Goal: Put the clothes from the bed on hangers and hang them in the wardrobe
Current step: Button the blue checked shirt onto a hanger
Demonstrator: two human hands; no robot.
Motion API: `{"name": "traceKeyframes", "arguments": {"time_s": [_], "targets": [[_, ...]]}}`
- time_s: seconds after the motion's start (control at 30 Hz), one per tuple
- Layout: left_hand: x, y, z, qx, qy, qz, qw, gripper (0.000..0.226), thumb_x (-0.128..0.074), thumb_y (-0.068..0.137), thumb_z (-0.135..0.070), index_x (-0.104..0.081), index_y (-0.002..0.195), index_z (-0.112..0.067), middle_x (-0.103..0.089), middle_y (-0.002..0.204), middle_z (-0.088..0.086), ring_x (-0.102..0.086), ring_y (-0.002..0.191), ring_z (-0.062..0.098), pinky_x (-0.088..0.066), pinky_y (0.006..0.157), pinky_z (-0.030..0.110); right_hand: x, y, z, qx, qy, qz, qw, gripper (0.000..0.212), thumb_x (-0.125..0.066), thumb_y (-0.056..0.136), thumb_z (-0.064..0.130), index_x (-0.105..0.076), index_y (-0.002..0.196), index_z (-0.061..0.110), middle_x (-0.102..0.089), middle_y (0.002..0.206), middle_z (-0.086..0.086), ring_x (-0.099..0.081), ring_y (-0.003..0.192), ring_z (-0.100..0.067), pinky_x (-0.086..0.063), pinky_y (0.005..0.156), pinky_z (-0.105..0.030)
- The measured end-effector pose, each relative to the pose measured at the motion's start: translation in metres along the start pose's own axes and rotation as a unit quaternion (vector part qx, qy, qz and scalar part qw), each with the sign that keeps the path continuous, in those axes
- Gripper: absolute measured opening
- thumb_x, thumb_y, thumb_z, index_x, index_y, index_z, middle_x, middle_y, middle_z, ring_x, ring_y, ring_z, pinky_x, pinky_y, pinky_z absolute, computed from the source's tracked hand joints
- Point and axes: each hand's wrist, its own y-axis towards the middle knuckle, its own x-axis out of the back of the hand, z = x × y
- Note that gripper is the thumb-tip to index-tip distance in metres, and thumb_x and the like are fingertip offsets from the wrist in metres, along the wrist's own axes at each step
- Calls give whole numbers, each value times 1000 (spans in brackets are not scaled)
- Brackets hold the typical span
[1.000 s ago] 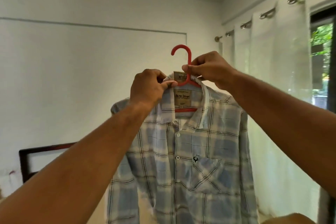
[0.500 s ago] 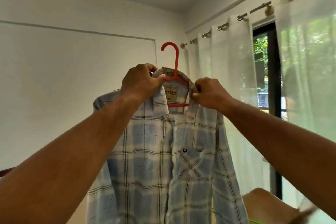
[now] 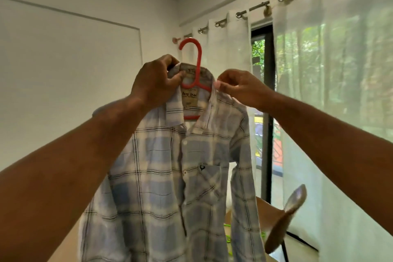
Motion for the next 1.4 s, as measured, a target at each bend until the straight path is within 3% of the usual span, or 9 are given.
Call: {"name": "traceKeyframes", "arguments": {"time_s": [0.13, 0.37, 0.47, 0.6, 0.73, 0.87, 0.97, 1.27, 1.4], "targets": [[-51, 14, -30, -45, -38, 40, 997, 22, -62, 98, -27, -58, 114, -13, -64, 99, -2, -61, 80, 9, -49, 69, 17, 31, -19, -38, -29, -94, 28, 995, 43, -72, 89, 47, -62, 118, 16, -72, 100, -5, -69, 89, -21, -59, 78, -44], [-133, 59, -107, -34, -173, 90, 980, 43, -52, 99, -53, -64, 123, -19, -68, 110, -2, -69, 93, 16, -60, 80, 38, 101, -53, -113, -7, -138, -54, 989, 29, -65, 97, 35, -70, 86, 8, -63, 71, -5, -55, 63, -16, -42, 59, -31], [-170, 82, -156, 47, -319, 104, 941, 54, -62, 91, -55, -71, 107, -4, -74, 104, 11, -74, 91, 29, -62, 82, 44, 137, -67, -140, -28, -150, -73, 986, 24, -66, 97, 33, -70, 87, 11, -64, 72, -3, -56, 64, -14, -42, 59, -26], [-228, 101, -229, 146, -491, 93, 854, 34, -79, 81, -38, -75, 96, -7, -76, 94, 7, -75, 78, 19, -61, 62, 28, 193, -95, -182, -67, -174, -95, 978, 25, -65, 97, 34, -68, 80, 16, -59, 66, 5, -51, 60, -10, -38, 58, -27], [-291, 127, -302, 184, -553, 131, 802, 44, -89, 72, -33, -75, 104, -6, -75, 101, 7, -69, 96, 22, -63, 75, 43, 249, -134, -231, -127, -213, -123, 961, 34, -58, 101, 35, -67, 81, 9, -63, 70, -2, -53, 63, -14, -38, 60, -30], [-362, 141, -370, 100, -405, 160, 895, 39, -84, 76, -48, -74, 98, -18, -74, 99, 0, -72, 86, 21, -61, 82, 43, 302, -173, -267, -166, -270, -169, 933, 37, -54, 103, 34, -68, 84, 5, -66, 75, -8, -57, 66, -18, -41, 59, -30], [-406, 144, -424, 68, -327, 194, 922, 48, -75, 81, -56, -73, 104, -14, -73, 96, 3, -70, 85, 21, -59, 82, 38, 339, -200, -287, -194, -303, -194, 913, 34, -54, 104, 30, -63, 79, 9, -58, 67, 3, -51, 61, -10, -35, 54, -16], [-525, 172, -549, 14, -478, 247, 843, 31, -60, 99, -36, -74, 106, -9, -75, 106, 1, -70, 95, 17, -57, 91, 37, 455, -264, -343, -381, -322, -172, 849, 45, -52, 104, 37, -64, 70, 10, -57, 65, -9, -47, 60, -13, -40, 65, -30], [-578, 196, -592, -27, -530, 275, 802, 32, -59, 100, -33, -70, 112, -6, -72, 103, 1, -69, 83, 13, -53, 61, 22, 497, -282, -368, -412, -375, -185, 809, 49, -50, 102, 49, -64, 75, 11, -63, 74, -7, -56, 66, -21, -47, 71, -34]]}}
